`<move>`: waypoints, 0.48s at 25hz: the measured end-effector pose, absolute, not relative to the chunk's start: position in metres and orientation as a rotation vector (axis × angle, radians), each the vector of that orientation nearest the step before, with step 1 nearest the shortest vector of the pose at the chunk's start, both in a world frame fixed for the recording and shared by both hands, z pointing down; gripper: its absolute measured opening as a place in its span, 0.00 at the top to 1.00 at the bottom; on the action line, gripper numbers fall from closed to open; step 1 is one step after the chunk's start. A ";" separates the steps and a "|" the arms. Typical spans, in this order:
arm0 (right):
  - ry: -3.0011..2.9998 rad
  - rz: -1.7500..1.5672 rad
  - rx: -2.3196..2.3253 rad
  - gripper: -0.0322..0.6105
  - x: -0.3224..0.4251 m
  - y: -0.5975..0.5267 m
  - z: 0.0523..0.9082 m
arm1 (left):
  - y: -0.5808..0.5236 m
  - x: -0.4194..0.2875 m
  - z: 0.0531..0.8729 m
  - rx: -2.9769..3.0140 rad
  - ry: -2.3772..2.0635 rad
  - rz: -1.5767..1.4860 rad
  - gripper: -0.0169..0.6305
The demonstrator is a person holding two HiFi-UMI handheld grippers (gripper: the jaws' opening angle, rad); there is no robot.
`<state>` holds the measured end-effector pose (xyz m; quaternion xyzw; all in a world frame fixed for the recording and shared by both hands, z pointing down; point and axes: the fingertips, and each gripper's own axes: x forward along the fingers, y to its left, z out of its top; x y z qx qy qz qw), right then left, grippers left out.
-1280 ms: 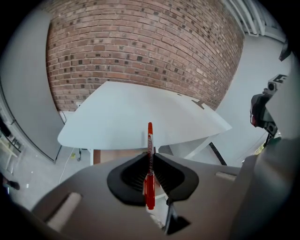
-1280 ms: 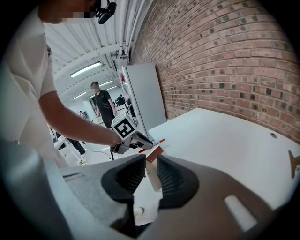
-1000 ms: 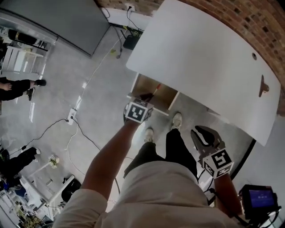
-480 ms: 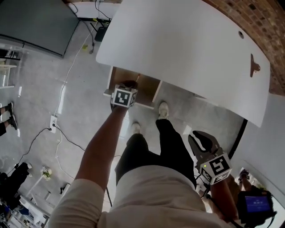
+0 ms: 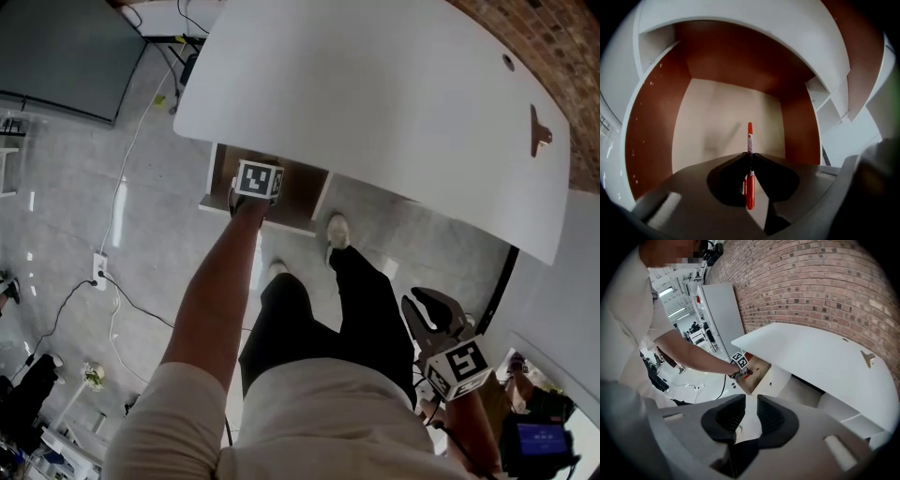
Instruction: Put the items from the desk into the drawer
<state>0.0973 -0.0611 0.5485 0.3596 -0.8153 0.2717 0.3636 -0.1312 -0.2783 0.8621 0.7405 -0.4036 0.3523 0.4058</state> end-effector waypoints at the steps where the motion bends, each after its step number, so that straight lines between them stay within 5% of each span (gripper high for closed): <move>1: -2.096 0.703 0.925 0.85 0.098 -0.060 0.551 | -0.282 -0.130 0.864 1.869 -1.008 0.896 0.90; 12: -2.082 0.722 0.929 0.85 0.112 -0.064 0.561 | -0.281 -0.122 0.890 1.802 -0.951 0.943 0.87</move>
